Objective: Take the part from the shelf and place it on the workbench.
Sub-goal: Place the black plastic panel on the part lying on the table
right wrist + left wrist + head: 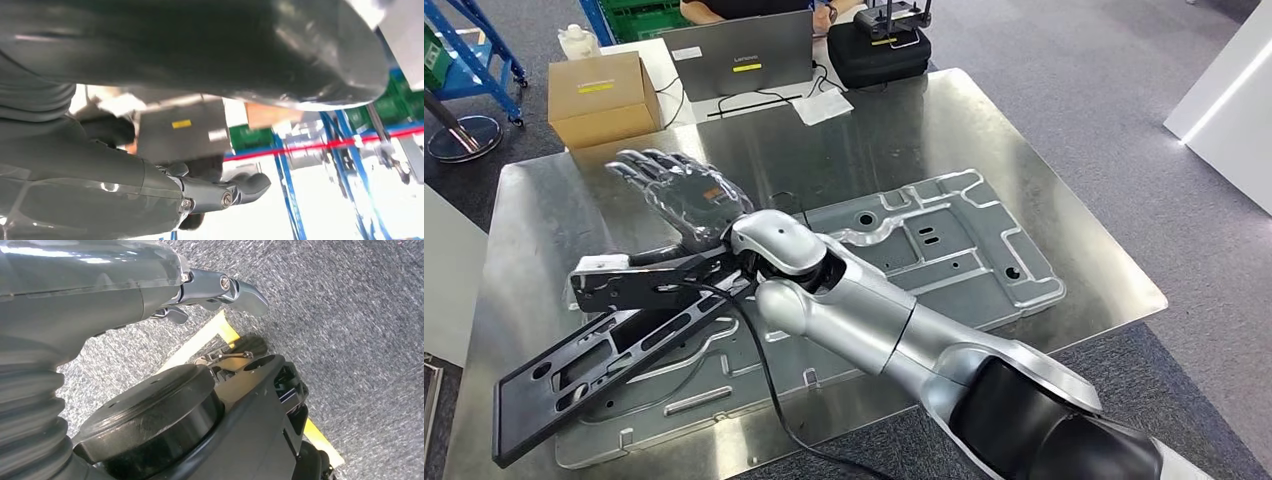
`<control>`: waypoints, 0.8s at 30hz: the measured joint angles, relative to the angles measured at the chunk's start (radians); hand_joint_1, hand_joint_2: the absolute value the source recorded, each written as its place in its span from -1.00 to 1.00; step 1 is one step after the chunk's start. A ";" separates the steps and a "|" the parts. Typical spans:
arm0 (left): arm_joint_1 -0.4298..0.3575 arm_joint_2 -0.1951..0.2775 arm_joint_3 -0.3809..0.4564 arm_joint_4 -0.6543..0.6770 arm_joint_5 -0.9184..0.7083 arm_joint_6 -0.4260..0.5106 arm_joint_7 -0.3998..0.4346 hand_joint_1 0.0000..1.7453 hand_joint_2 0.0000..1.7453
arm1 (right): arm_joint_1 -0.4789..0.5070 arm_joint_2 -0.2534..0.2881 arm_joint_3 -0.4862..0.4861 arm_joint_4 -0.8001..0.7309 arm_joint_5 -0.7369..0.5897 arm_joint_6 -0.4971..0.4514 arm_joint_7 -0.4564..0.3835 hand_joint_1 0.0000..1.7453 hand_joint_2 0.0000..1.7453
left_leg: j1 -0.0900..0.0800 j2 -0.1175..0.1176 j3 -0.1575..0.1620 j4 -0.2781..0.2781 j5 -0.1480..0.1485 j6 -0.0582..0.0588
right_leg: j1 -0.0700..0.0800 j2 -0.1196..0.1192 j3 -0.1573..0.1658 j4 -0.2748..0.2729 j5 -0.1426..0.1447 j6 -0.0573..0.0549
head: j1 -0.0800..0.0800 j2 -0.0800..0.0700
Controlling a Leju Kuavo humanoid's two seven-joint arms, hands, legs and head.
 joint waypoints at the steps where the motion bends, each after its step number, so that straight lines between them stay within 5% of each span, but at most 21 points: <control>1: 0.000 0.000 -0.002 0.000 -0.001 0.000 0.000 -1.00 1.00 | -0.009 -0.003 -0.003 -0.009 0.004 -0.007 0.002 -1.00 -1.00 | 0.000 0.000 0.000 0.000 0.000 0.000 | 0.000 0.000 0.000 0.000 0.000 0.000 | 0.000 0.000; 13: -0.002 0.000 -0.007 0.000 -0.028 0.003 0.001 -1.00 1.00 | -0.037 -0.019 -0.033 0.011 0.023 -0.078 -0.009 -1.00 -1.00 | 0.000 0.000 0.000 0.000 0.000 0.000 | 0.000 0.000 0.000 0.000 0.000 0.000 | 0.000 0.000; 17: -0.002 0.000 -0.007 0.000 -0.016 -0.007 -0.011 -1.00 -1.00 | -0.018 -0.023 -0.044 0.035 0.031 -0.110 -0.042 -1.00 -1.00 | 0.000 0.000 0.000 0.000 0.000 0.000 | 0.000 0.000 0.000 0.000 0.000 0.000 | 0.000 0.000; 24: -0.002 0.000 -0.007 0.000 0.001 -0.031 -0.059 -1.00 -1.00 | 0.037 -0.034 -0.048 0.052 0.069 -0.136 -0.050 -1.00 -1.00 | 0.000 0.000 0.000 0.000 0.000 0.000 | 0.000 0.000 0.000 0.000 0.000 0.000 | 0.000 0.000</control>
